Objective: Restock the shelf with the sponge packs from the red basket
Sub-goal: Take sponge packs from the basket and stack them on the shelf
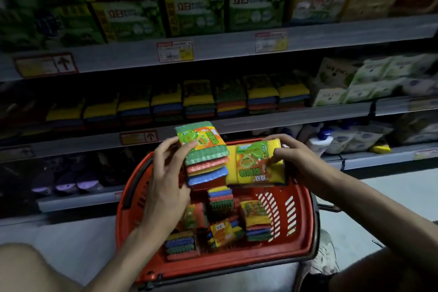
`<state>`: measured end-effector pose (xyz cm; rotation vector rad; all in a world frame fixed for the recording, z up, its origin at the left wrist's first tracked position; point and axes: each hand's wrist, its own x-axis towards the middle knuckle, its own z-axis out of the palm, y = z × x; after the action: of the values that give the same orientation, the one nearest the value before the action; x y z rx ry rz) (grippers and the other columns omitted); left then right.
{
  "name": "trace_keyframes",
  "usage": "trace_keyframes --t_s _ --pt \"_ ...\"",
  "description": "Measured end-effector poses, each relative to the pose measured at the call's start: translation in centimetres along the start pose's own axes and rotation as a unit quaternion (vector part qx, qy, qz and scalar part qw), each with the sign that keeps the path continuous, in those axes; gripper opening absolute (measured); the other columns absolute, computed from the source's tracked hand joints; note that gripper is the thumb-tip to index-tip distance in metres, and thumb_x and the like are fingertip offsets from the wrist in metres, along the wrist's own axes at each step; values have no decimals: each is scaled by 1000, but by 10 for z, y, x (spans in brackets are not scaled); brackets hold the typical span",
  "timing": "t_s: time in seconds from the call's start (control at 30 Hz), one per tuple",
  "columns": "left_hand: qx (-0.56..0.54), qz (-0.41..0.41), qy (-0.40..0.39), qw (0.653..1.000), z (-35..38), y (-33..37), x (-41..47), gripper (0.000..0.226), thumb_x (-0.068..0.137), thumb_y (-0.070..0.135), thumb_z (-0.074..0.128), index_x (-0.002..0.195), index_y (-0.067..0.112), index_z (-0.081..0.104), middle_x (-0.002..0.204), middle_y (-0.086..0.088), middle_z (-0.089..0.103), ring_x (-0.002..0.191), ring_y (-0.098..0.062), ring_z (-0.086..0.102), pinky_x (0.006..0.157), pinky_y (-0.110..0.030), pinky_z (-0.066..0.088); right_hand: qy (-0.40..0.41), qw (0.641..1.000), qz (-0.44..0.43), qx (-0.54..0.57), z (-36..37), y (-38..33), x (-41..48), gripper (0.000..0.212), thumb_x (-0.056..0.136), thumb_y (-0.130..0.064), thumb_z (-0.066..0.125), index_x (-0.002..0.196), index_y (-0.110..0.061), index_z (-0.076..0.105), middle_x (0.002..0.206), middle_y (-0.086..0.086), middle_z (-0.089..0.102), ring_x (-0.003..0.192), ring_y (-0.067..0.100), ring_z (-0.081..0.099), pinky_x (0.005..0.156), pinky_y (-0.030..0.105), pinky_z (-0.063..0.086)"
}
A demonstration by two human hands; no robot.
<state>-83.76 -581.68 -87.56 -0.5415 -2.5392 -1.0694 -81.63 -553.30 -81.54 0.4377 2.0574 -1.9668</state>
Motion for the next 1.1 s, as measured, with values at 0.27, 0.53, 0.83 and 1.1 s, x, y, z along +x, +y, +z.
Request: trace_keyframes --t_s 0.27,0.53,0.83,1.1 --pt "-23 -18 32 999 -8 36 18 84 80 -9 80 147 31 48 151 7 38 131 25 29 97 8 29 106 899 -322 -276 -21 11 -13 92 69 -14 85 148 -26 39 140 -6 37 123 8 48 100 31 53" --pt "-235 -167 -53 956 -1 81 25 101 81 -12 77 135 62 35 144 30 31 112 30 41 68 1 45 169 623 -543 -537 -49 31 -15 78 70 -1 77 142 -3 46 135 19 51 137 38 47 119 48 37" --pt "-216 -151 -122 957 29 107 56 115 72 -14 80 150 53 29 161 22 25 79 -6 62 51 -16 52 240 857 -353 -290 -74 21 -45 81 68 -28 74 140 -22 40 132 -5 48 109 8 56 83 7 45" --pt "-78 19 -55 995 56 129 91 98 78 -1 81 150 47 36 154 21 38 107 -9 63 69 -34 64 191 923 -262 -206 -84 -12 -39 52 76 -55 40 121 -45 62 120 -20 59 112 -5 55 87 27 46"
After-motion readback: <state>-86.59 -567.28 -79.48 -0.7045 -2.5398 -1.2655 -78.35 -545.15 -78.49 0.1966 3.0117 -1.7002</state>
